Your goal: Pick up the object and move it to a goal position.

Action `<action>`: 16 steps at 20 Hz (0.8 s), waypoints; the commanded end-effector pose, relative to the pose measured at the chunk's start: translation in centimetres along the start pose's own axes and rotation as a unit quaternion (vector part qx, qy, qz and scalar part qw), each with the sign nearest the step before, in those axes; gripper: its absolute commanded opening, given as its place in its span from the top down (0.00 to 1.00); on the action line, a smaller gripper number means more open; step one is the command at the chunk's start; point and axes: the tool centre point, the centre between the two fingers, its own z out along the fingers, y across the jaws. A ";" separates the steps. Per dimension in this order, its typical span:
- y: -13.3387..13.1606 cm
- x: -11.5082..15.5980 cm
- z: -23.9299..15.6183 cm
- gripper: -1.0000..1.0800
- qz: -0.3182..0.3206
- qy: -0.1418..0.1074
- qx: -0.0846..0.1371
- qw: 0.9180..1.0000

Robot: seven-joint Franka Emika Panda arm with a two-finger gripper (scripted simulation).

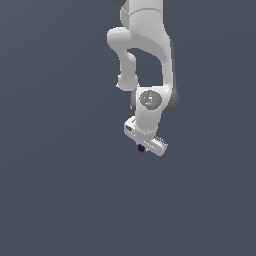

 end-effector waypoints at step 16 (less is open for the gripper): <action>-10.1 -8.6 -14.6 1.00 0.000 0.001 0.000 1.000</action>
